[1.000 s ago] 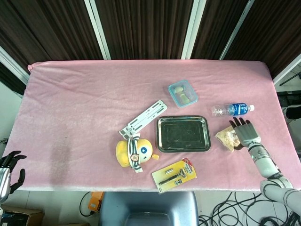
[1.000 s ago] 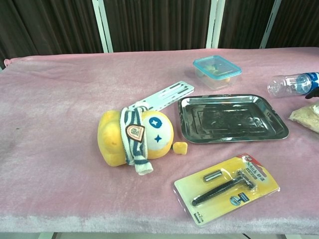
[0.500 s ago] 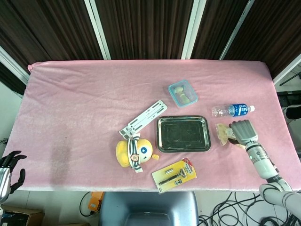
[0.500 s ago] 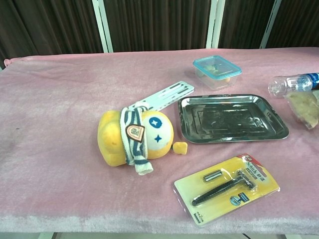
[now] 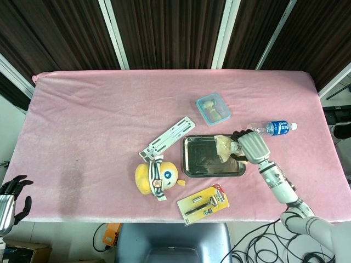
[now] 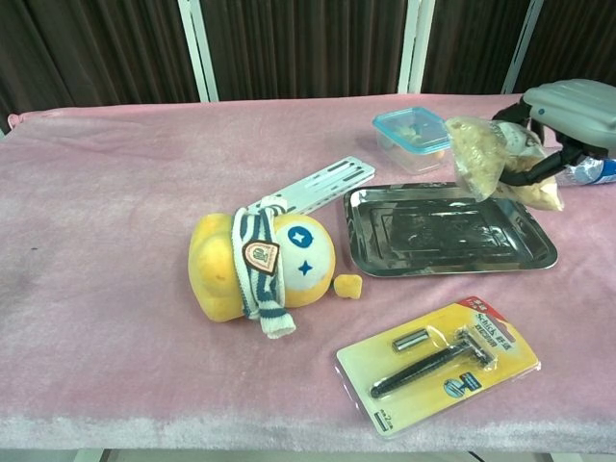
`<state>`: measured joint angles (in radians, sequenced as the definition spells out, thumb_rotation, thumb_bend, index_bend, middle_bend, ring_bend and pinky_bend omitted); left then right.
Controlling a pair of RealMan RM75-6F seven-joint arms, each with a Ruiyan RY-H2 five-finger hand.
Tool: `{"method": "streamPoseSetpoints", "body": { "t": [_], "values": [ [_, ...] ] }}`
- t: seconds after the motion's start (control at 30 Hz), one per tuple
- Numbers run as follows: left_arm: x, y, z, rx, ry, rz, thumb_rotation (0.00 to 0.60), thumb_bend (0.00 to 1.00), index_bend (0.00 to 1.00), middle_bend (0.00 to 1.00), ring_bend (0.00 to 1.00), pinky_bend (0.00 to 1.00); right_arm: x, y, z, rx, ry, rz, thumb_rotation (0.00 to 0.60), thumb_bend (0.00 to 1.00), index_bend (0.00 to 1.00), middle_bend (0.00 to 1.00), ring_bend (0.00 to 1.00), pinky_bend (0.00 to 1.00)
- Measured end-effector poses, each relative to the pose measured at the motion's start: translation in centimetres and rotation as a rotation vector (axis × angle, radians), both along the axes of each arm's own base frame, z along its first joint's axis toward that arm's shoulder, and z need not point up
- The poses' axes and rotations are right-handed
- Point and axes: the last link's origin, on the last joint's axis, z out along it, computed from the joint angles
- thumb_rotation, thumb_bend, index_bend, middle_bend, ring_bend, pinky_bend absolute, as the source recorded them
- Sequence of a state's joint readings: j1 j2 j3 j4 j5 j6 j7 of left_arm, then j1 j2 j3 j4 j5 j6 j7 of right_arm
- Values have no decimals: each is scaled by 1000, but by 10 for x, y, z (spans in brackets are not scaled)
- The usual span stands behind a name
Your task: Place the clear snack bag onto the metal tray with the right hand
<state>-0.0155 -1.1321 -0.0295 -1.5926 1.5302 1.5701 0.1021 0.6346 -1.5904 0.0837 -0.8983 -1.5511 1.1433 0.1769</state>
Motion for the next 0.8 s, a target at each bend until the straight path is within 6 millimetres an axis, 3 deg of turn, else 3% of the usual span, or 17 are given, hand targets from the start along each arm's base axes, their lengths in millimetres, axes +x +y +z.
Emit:
{"method": "streamPoseSetpoints", "body": {
  "t": [0.1,0.23,0.57,0.8],
  "values": [
    [-1,-1,2,3,-2,3,600,515,342,241,300,510,2,-2,-11,35,26,-29,600,256,0,0,0,48],
    [-1,-2,2,9,-6,4,600,515,343,240,300,509,7,0,-15,41,37,-27,600,149,0,0,0,43],
    [-1,0,-1,-3,2,6,600,515,342,241,300,510,6,20,25,-10,-47,12,600,102,0,0,0,18],
    [-1,-1,0,1,2,7,600,515,342,241,300,510,-16,60,66,-107,-91,-74,600,102,0,0,0,82]
  ]
}}
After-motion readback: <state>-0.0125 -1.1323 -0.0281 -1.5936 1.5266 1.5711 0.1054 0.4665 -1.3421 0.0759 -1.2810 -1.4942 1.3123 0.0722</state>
